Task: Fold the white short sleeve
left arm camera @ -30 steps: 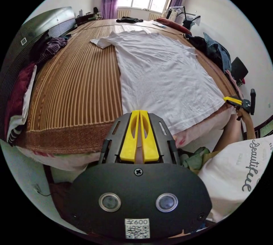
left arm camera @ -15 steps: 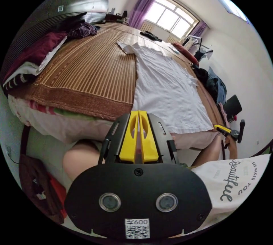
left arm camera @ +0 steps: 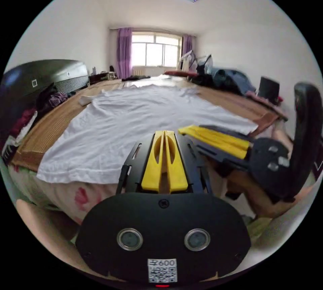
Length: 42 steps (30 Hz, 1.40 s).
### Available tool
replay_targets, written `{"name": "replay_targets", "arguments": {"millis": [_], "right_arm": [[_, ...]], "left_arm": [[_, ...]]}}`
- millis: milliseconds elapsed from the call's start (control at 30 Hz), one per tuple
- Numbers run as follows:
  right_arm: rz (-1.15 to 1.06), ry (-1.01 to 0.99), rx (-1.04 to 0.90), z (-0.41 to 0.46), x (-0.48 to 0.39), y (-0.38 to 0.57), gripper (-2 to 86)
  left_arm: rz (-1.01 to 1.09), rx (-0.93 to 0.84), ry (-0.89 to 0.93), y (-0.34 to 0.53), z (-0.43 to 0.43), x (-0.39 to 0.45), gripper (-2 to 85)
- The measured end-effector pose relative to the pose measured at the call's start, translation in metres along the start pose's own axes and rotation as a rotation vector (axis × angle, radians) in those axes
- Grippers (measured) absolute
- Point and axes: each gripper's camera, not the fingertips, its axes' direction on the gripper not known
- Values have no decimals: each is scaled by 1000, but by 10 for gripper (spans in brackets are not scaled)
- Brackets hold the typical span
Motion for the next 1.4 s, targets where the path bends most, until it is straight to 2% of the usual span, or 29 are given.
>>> {"name": "replay_targets", "arguments": {"millis": [100, 267, 333, 400, 433, 500, 567, 600, 700, 733, 800, 867, 933, 1033, 1100, 1267, 1400], "right_arm": [[16, -15, -19, -16, 35, 15, -8], [231, 192, -13, -55, 112, 54, -8], [250, 189, -13, -71, 134, 62, -8], [301, 294, 10, -88, 143, 62, -8], [306, 427, 61, -97, 143, 62, -8], [261, 524, 140, -106, 141, 58, -8], [228, 409, 179, -105, 152, 49, -8], [220, 359, 158, -101, 157, 46, -8], [210, 224, -123, -62, 183, 36, -8], [217, 209, -214, -51, 191, 35, -8], [209, 196, -190, -55, 197, 36, -8], [221, 209, -123, -67, 204, 41, -8], [229, 208, -122, -71, 209, 44, -8], [220, 187, -139, -76, 219, 50, -8], [260, 173, -136, -82, 228, 50, -8], [273, 139, -45, -102, 248, 60, -9], [358, 83, -33, -113, 272, 59, -9]], "left_arm": [[-18, -9, -19, 49, -16, -37, 3], [-174, -37, -130, 147, -41, -125, 3], [-215, -52, -75, 176, -44, -148, 3], [-302, -71, -56, 201, -45, -163, 3], [-323, -65, -68, 215, -45, -165, 3], [-306, -12, -162, 231, -46, -158, 3], [-278, 88, -329, 249, -42, -141, 3], [-257, 106, -343, 253, -37, -135, 2], [-119, 72, -213, 264, 12, -104, 2], [-66, 40, -122, 267, 40, -85, 2], [62, -14, 48, 267, 96, -47, 2], [399, -222, 285, 251, 196, 26, 3], [427, -267, 307, 228, 262, 68, 4], [412, -328, 499, 173, 376, 125, 4], [419, -403, 502, 144, 454, 161, 4], [392, -453, 317, 96, 691, 233, 4], [427, -575, 215, 90, 832, 274, 4]]}}
